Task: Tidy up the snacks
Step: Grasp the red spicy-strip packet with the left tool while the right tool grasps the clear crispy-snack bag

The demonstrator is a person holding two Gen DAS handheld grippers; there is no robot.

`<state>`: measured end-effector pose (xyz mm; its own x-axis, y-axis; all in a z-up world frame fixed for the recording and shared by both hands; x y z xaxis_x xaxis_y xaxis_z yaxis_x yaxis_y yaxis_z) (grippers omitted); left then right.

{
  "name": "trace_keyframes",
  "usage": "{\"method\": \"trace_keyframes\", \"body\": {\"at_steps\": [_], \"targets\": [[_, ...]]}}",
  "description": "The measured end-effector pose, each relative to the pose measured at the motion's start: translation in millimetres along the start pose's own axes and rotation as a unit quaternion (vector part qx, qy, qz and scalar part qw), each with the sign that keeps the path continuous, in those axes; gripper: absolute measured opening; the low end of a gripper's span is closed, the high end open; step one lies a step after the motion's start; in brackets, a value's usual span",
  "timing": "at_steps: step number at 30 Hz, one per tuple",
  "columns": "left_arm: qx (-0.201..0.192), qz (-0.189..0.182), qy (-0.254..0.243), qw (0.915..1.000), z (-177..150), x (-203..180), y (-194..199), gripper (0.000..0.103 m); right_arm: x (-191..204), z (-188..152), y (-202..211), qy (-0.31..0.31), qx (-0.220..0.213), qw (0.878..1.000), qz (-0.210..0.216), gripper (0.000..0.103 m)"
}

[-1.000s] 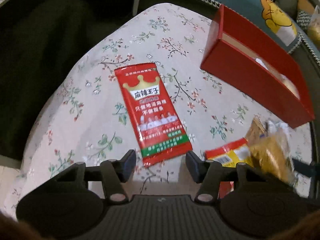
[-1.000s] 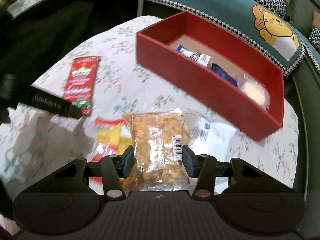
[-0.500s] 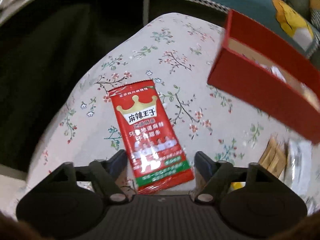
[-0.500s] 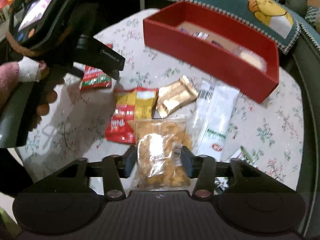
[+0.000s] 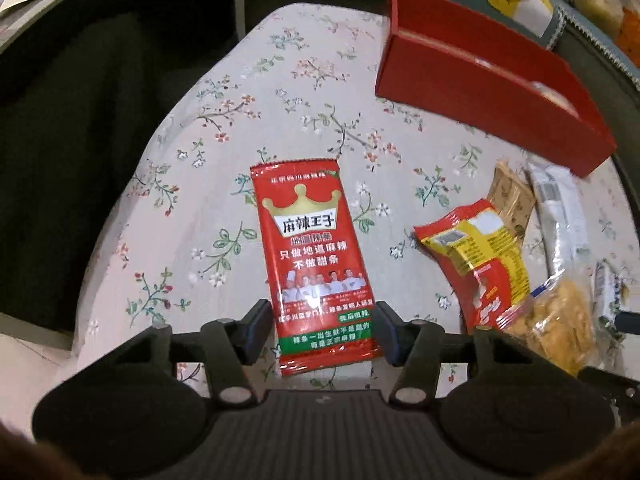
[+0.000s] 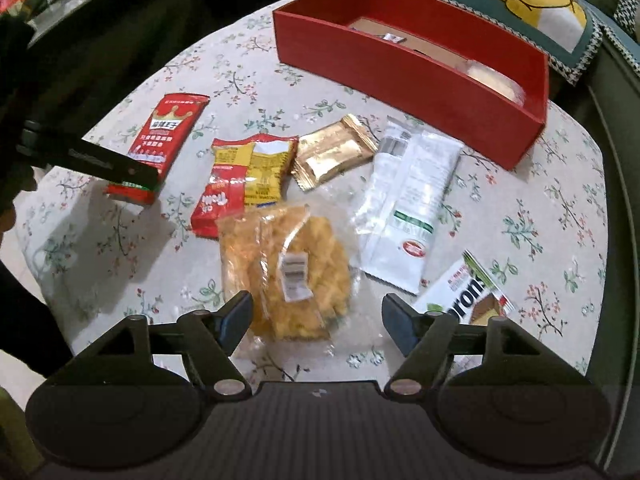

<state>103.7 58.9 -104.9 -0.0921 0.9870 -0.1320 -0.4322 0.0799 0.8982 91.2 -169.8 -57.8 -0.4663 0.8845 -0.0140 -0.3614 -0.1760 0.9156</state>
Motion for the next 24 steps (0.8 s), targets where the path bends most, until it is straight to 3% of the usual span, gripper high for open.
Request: {"method": "trace_keyframes", "body": {"at_steps": [6, 13, 17, 20, 24], "targets": [[0.003, 0.007, 0.012, 0.9999, 9.3, -5.6, -11.9, 0.090, 0.2, -0.2, -6.3, 0.006, 0.001, 1.000, 0.012, 0.080], [-0.003, 0.022, -0.012, 0.9997, 13.1, -12.4, -20.2, 0.103, 29.1, 16.8, -16.9, 0.068, -0.009, 0.997, 0.016, 0.088], [-0.004, 0.029, -0.023, 0.9993, 14.9, -9.9, -26.2, 0.103, 28.9, 12.5, -45.2, 0.078, 0.019, 0.996, -0.027, 0.083], [-0.009, 0.042, -0.023, 0.9988, 15.5, -8.8, -25.3, 0.103, 23.4, 13.4, -44.1, 0.060, 0.012, 0.998, -0.023, 0.075], [-0.012, 0.048, -0.015, 0.9987, 16.1, -4.5, -18.0, 0.080, 19.9, 17.0, -28.5, 0.039, -0.003, 0.999, -0.023, 0.065]]}}
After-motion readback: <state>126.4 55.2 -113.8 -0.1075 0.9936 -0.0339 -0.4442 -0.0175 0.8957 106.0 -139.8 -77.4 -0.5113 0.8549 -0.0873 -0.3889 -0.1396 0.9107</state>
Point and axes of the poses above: each gripper's, at about its wrist camera, not at the fingertips, and y roughly against the way its jaws point, x to its left, z to its top, the point moved 6 cm from there along -y, roughly the way its jaws point, and after that the axes turned 2 degrees about -y, right-handed, at the moved point
